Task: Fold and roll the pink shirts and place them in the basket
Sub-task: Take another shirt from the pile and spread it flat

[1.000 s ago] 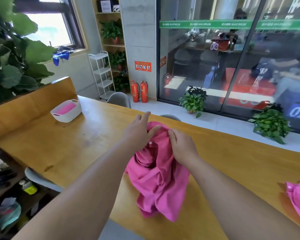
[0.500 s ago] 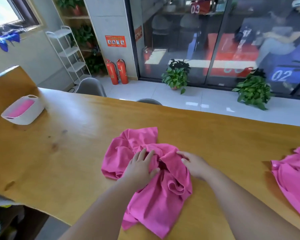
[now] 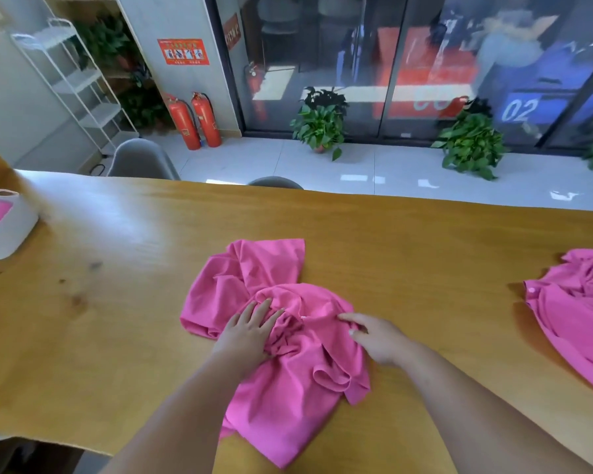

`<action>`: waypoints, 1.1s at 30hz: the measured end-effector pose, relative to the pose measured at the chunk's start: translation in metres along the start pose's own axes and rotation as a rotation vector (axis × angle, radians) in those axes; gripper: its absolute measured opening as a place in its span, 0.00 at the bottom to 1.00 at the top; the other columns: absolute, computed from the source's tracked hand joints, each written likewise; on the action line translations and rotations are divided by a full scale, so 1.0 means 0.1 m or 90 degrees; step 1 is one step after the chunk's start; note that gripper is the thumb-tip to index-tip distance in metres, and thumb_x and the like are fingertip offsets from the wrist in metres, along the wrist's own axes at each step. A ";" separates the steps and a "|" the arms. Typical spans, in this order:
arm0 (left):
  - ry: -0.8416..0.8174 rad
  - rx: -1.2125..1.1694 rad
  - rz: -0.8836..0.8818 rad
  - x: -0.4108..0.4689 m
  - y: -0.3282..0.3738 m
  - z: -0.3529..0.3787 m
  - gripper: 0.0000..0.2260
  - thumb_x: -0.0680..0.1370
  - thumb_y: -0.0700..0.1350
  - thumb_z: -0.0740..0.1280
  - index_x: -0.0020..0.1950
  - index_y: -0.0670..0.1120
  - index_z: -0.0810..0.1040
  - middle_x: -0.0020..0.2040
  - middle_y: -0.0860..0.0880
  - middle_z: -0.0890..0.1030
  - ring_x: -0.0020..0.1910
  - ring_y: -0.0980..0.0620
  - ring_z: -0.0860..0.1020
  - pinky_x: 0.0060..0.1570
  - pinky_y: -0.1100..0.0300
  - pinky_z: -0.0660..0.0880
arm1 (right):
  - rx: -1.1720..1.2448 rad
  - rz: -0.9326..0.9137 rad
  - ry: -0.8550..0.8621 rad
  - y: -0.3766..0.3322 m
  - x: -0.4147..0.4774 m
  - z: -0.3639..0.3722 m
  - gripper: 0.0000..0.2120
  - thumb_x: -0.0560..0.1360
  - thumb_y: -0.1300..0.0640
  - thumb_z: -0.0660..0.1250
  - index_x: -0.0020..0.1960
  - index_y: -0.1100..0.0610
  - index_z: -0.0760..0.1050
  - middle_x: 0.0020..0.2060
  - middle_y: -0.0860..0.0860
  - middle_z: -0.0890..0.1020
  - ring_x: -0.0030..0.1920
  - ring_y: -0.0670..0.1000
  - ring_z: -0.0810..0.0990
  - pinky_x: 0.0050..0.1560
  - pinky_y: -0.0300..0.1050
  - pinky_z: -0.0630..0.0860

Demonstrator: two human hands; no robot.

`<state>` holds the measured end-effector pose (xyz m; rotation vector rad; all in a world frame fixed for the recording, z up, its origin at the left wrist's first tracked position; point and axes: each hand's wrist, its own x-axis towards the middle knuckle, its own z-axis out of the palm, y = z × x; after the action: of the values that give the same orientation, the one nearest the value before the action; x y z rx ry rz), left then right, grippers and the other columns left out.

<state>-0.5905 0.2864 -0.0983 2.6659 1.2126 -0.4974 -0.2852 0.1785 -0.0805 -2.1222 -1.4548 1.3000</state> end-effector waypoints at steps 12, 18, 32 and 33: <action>0.164 -0.161 0.036 -0.10 -0.61 -0.31 0.41 0.77 0.77 0.58 0.85 0.59 0.57 0.84 0.53 0.60 0.84 0.42 0.55 0.82 0.42 0.56 | 0.032 -0.008 0.035 -0.49 -0.01 0.31 0.25 0.72 0.61 0.80 0.63 0.38 0.82 0.50 0.40 0.84 0.48 0.40 0.82 0.51 0.34 0.77; 0.189 -0.141 0.129 0.27 -0.33 -0.51 0.22 0.80 0.61 0.61 0.73 0.58 0.77 0.67 0.55 0.81 0.68 0.47 0.75 0.74 0.48 0.64 | 0.258 0.031 0.183 -0.64 -0.10 -0.36 0.16 0.74 0.58 0.81 0.59 0.46 0.86 0.35 0.49 0.82 0.36 0.48 0.80 0.38 0.42 0.76; 0.096 -0.254 0.012 0.79 0.03 -0.57 0.22 0.81 0.62 0.62 0.74 0.58 0.70 0.67 0.53 0.81 0.60 0.47 0.82 0.61 0.45 0.80 | 0.007 0.093 0.307 -0.02 0.03 -0.42 0.18 0.86 0.46 0.63 0.74 0.47 0.76 0.74 0.48 0.75 0.73 0.51 0.74 0.71 0.48 0.71; 0.098 -0.235 0.013 0.79 0.04 -0.51 0.23 0.81 0.61 0.62 0.75 0.58 0.69 0.68 0.52 0.79 0.63 0.47 0.81 0.64 0.45 0.78 | -0.041 0.074 0.277 -0.01 0.04 -0.28 0.19 0.86 0.46 0.62 0.76 0.47 0.74 0.76 0.47 0.72 0.75 0.50 0.72 0.74 0.47 0.69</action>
<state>-0.5274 0.3537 -0.0794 2.4292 1.1806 -0.0532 -0.2631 0.1895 -0.0660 -2.3699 -1.2171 0.7594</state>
